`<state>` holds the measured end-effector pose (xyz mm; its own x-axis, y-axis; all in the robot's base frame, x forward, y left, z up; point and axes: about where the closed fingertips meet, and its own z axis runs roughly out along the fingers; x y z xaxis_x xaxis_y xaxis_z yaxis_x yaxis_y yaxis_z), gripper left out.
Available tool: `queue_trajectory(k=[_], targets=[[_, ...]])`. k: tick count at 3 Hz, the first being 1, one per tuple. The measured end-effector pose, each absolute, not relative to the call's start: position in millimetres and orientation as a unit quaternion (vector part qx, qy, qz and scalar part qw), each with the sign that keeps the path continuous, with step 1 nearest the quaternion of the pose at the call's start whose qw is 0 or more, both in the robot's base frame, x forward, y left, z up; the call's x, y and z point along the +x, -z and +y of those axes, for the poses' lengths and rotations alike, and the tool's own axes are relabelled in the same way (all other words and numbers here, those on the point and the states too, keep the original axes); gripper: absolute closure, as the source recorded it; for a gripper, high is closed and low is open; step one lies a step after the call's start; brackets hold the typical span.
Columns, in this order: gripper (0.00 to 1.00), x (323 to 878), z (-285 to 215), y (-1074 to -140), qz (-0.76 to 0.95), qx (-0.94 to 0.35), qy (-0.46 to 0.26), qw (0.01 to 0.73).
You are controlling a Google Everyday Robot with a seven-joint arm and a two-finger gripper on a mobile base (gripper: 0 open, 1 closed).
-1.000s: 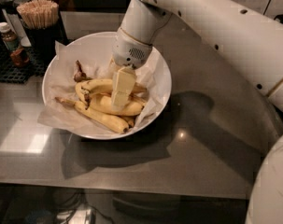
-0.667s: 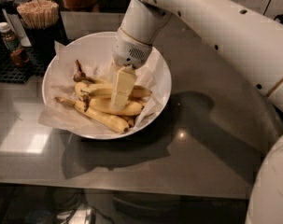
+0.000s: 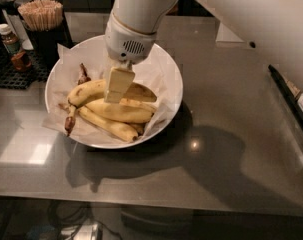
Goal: Pick banana from white bowl
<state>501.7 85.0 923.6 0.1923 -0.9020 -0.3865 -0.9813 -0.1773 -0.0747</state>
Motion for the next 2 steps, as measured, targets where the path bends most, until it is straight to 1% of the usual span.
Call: queue_trajectory(k=[1,2], targets=[[1.00,466.3,82.2,-963.2,0.632,-0.745,-0.067,0.204],[1.00,415.4,68.6,-987.6,0.636,-0.725,-0.023,0.265]])
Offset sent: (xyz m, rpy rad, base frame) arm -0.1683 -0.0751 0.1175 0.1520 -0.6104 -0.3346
